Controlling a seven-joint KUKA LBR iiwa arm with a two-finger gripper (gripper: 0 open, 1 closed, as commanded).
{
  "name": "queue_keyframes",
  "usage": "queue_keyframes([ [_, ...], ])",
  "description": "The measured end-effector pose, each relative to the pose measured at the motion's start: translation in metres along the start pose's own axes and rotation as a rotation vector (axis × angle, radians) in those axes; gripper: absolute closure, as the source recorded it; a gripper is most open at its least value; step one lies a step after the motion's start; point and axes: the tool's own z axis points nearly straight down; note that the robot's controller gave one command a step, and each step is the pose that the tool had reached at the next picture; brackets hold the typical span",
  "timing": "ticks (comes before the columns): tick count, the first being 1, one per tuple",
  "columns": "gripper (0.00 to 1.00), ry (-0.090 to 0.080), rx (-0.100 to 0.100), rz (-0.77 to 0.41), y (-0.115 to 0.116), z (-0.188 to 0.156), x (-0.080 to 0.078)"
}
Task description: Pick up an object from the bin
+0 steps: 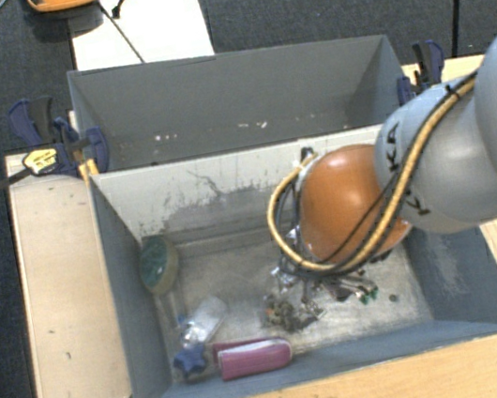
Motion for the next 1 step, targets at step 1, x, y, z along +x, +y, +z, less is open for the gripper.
queue_keyframes([
  [1, 1.00, 0.003, 0.004, -0.188, -0.0458, -0.1647, -0.0001],
])
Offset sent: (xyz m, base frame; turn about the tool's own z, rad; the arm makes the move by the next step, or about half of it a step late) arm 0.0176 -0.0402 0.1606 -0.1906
